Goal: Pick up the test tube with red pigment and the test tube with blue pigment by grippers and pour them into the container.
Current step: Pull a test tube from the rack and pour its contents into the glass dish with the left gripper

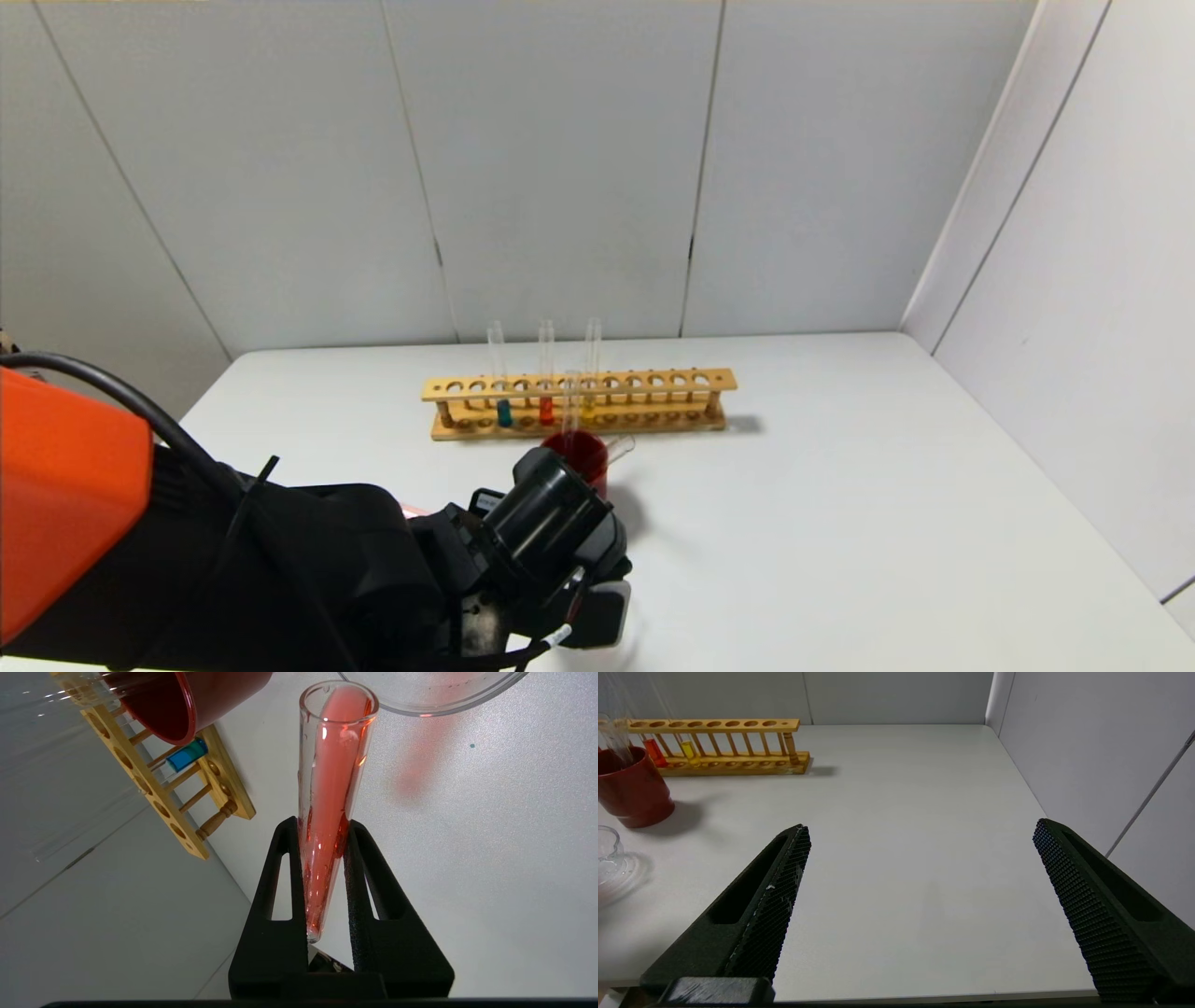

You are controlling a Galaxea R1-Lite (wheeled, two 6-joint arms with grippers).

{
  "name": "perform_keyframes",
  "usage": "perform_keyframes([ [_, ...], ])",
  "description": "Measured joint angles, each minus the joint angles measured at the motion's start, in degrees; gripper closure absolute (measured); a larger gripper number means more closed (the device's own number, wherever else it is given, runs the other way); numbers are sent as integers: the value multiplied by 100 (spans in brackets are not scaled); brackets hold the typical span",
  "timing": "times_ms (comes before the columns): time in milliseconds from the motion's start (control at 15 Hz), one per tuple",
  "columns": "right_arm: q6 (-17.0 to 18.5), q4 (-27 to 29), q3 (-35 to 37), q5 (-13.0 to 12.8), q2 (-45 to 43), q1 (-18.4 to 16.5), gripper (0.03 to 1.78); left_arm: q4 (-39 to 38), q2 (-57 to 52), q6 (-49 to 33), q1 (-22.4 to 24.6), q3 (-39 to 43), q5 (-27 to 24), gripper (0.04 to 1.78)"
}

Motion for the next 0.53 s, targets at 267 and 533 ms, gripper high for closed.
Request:
perform_keyframes([
  [267,0,0,0,0,0,0,7,101,55,336,74,-44,55,152],
  [533,0,0,0,-2,0,0,7,182,133,435,94,-174,60,152],
])
